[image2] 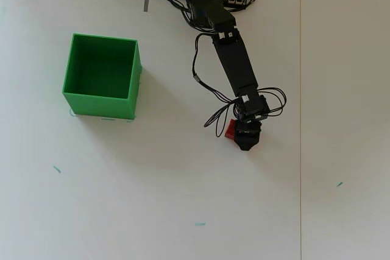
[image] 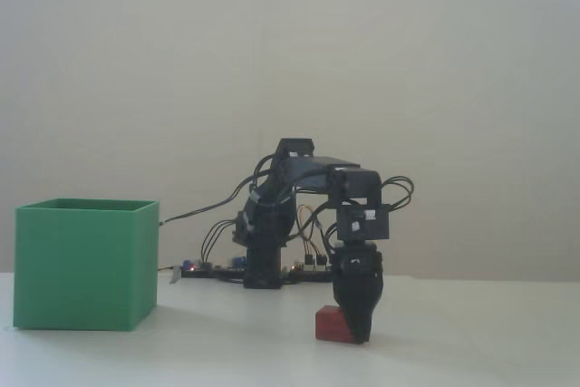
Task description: Grasp a red block and put it in the green bin.
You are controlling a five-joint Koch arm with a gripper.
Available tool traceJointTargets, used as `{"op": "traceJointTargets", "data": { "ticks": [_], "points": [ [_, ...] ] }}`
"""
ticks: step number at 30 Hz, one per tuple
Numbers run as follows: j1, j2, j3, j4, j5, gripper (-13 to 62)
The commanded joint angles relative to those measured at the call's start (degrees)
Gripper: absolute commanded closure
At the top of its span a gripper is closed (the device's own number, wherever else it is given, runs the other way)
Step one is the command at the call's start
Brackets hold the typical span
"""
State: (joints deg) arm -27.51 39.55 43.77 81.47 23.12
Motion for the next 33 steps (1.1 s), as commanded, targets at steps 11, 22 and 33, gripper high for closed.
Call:
{"op": "traceJointTargets", "data": {
  "ticks": [11,22,33],
  "points": [
    [2.0,1.2,-1.1,2.3,18.6,14.0],
    [3.5,1.3,-1.1,4.0,22.0,45.9],
    [5.4,11.4,-4.7,7.6,21.9,45.7]
  ]
}}
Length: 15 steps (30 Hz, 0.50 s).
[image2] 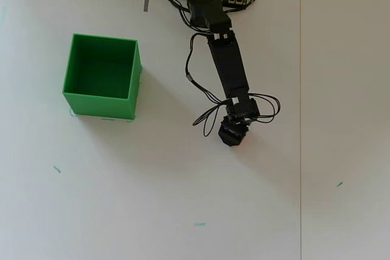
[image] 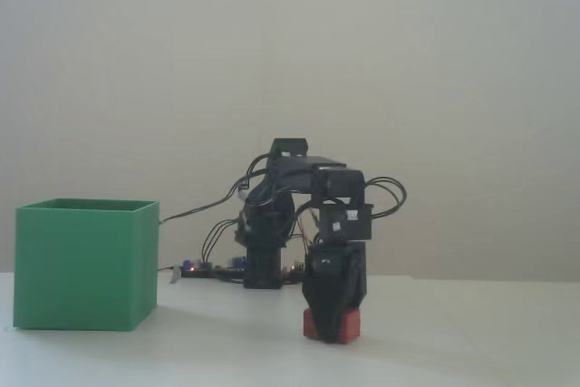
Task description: Grasp a red block and put it in the green bin.
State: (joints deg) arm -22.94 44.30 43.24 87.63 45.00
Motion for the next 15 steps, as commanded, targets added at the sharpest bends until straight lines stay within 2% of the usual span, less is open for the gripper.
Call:
{"op": "traceJointTargets", "data": {
  "ticks": [1,7,10,15],
  "points": [
    [1.1,12.6,-4.7,1.4,0.0,45.7],
    [5.8,35.6,-5.2,1.4,-1.6,45.7],
    [14.8,46.1,-4.3,1.4,-7.4,45.7],
    [30.4,51.9,-1.0,-1.8,-18.5,45.8]
  ]
}}
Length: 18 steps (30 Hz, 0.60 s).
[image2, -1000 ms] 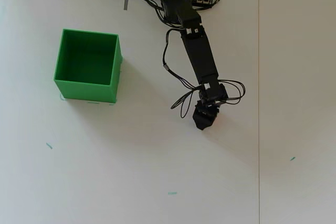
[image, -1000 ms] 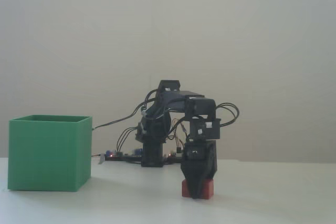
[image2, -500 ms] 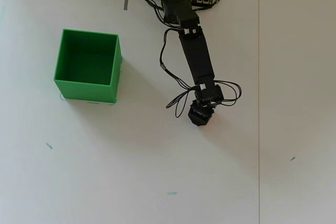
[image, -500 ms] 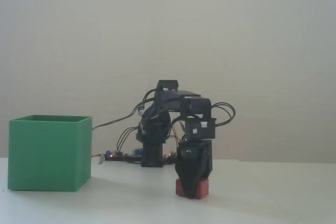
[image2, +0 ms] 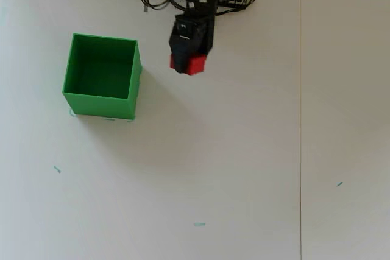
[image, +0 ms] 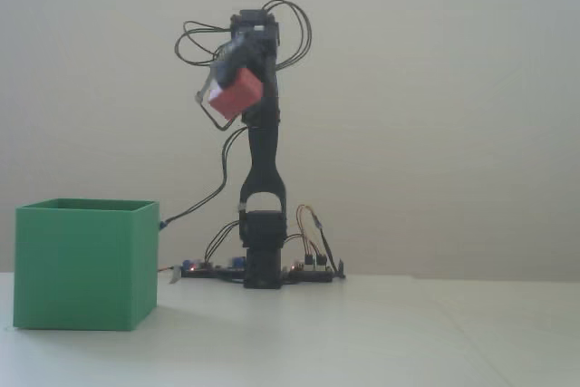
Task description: Grasp a red block and put it in the green bin.
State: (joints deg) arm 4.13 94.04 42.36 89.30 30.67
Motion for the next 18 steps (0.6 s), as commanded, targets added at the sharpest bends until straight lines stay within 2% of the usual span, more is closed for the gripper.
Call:
{"op": "traceJointTargets", "data": {
  "ticks": [1,11,18],
  "points": [
    [5.7,3.0,1.3,-4.4,-5.9,45.8],
    [20.5,8.2,23.6,-21.8,-15.8,45.7],
    [28.0,7.3,27.2,-34.1,-18.9,45.8]
  ]
}}
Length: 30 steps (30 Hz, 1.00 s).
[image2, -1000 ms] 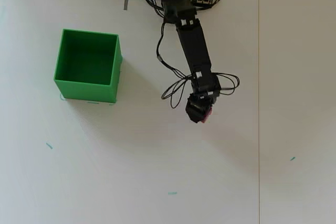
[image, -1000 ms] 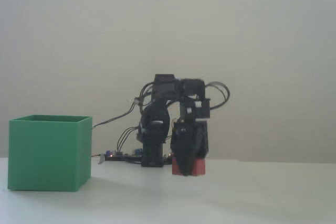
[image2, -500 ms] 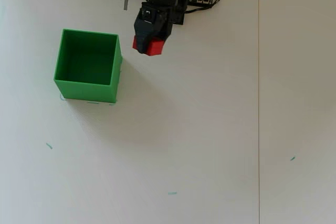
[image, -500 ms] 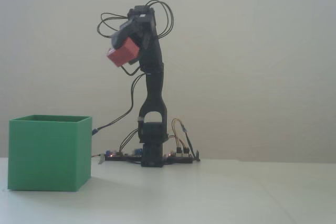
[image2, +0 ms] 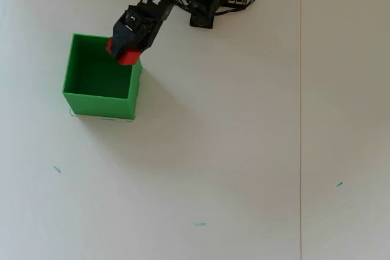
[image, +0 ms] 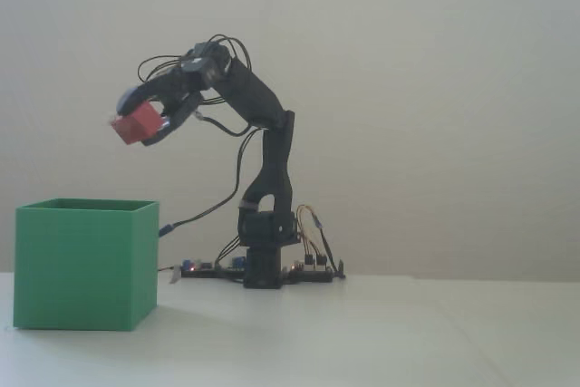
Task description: Grasp a red block and put it in the green bin.
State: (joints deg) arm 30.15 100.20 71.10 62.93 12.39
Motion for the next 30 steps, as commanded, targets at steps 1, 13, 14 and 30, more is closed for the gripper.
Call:
{"op": "traceJointTargets", "data": {
  "ticks": [1,13,14,30],
  "points": [
    [3.9,1.0,-1.7,-9.8,-1.1,45.8],
    [14.8,-6.3,-1.8,-11.1,-7.3,45.7],
    [14.4,-7.2,-1.8,-11.1,-7.3,45.8],
    [14.8,-11.6,-2.4,-14.0,-7.5,20.7]
  ]
}}
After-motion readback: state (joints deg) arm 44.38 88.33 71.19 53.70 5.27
